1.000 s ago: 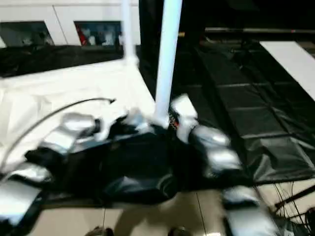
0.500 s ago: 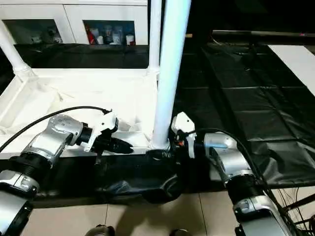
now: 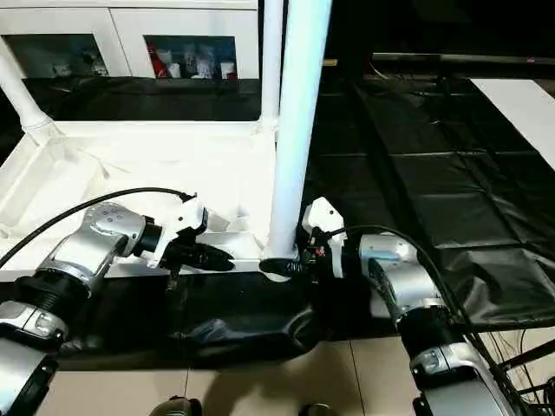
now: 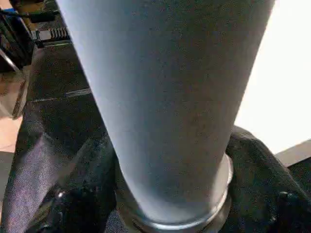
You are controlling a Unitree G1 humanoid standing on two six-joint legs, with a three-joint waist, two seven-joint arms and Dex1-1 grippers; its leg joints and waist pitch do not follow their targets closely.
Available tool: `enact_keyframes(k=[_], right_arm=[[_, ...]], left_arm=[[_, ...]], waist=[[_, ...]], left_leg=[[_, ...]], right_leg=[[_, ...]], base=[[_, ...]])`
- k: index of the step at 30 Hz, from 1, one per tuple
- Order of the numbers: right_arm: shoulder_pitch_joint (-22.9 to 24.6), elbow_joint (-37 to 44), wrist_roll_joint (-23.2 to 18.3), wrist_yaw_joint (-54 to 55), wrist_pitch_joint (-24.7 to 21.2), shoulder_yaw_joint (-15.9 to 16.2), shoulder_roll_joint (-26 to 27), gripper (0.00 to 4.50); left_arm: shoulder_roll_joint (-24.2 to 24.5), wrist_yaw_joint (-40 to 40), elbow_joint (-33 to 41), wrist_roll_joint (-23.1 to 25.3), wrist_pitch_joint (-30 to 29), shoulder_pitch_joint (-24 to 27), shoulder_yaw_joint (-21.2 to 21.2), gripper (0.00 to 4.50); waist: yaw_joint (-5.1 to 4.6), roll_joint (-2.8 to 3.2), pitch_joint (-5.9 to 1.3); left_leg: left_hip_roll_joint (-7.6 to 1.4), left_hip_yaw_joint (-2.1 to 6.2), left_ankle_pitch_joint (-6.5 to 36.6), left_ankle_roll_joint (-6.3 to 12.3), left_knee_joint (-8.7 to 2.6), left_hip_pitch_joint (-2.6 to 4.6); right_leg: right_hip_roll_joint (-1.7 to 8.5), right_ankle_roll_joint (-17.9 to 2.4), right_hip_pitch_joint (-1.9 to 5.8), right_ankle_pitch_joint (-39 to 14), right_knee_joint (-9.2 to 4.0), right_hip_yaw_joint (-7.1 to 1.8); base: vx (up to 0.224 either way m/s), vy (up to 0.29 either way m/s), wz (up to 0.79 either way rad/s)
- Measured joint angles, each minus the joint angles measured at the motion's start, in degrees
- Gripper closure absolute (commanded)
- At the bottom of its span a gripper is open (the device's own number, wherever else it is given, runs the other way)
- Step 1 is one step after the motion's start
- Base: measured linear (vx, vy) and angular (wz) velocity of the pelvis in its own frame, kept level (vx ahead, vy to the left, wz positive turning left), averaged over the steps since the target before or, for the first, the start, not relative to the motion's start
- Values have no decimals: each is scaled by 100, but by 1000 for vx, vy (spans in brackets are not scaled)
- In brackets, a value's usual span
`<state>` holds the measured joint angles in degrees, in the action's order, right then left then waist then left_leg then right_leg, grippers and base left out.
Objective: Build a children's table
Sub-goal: Rotate leg to tighten
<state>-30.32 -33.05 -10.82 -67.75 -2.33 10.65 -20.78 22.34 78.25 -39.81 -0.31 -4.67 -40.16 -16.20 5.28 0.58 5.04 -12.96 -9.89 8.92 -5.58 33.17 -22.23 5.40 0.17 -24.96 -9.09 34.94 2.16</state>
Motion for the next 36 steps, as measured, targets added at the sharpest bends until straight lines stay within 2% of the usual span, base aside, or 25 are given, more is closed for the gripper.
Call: enact_keyframes(k=[9,12,16,22,24,26,28,36], right_arm=[[-5,-64,33,97,26,-6,38,178],[-30,-197,51,447,54,-126,160,179],[-218,-707,197,2040,185,-481,697,180],[-500,-1131,369,3899,186,-717,1356,181],[-732,-1460,429,4852,205,-910,1727,181],[-822,-1620,452,5282,278,-957,1830,181],[-1008,-1937,465,5954,447,-1165,2159,181],[-1153,-2265,615,6512,731,-1214,2387,181]], left_arm=[[2,-89,9,3,7,18,0,450],[-71,-381,-55,35,96,3,22,450],[-444,-1404,-531,237,135,-252,178,450],[-771,-2282,-944,313,84,-495,238,450],[-986,-2767,-1222,411,78,-671,262,450],[-1105,-3000,-1304,454,62,-726,265,450],[-1198,-3200,-1503,466,77,-832,299,450],[-1199,-3247,-1643,506,219,-870,312,450]], waist=[[-14,-1,0],[-20,-1,-1],[-81,-8,-6],[-186,-6,-11],[-196,-5,-12],[-192,-4,-13],[-195,3,-17],[-211,3,-19]], left_leg=[[0,0,0,0,0,1],[0,0,0,0,1,5],[3,2,1,-2,-2,17],[6,3,1,-2,-14,22],[8,5,1,-3,-14,22],[10,5,1,-3,-14,22],[10,5,1,-3,-15,22],[11,7,2,-3,-22,23]], right_leg=[[0,0,0,0,1,0],[0,0,3,1,2,-2],[-1,-2,4,7,3,-5],[-1,8,4,6,1,-5],[-2,22,4,-2,-1,-6],[-1,23,7,-3,-6,-9],[-1,23,5,-3,-5,-9],[-2,25,5,-2,-8,-6]], base=[[0,0,0],[0,0,0],[0,0,0],[0,0,0],[0,0,0],[0,0,0],[0,0,0],[0,0,0]])
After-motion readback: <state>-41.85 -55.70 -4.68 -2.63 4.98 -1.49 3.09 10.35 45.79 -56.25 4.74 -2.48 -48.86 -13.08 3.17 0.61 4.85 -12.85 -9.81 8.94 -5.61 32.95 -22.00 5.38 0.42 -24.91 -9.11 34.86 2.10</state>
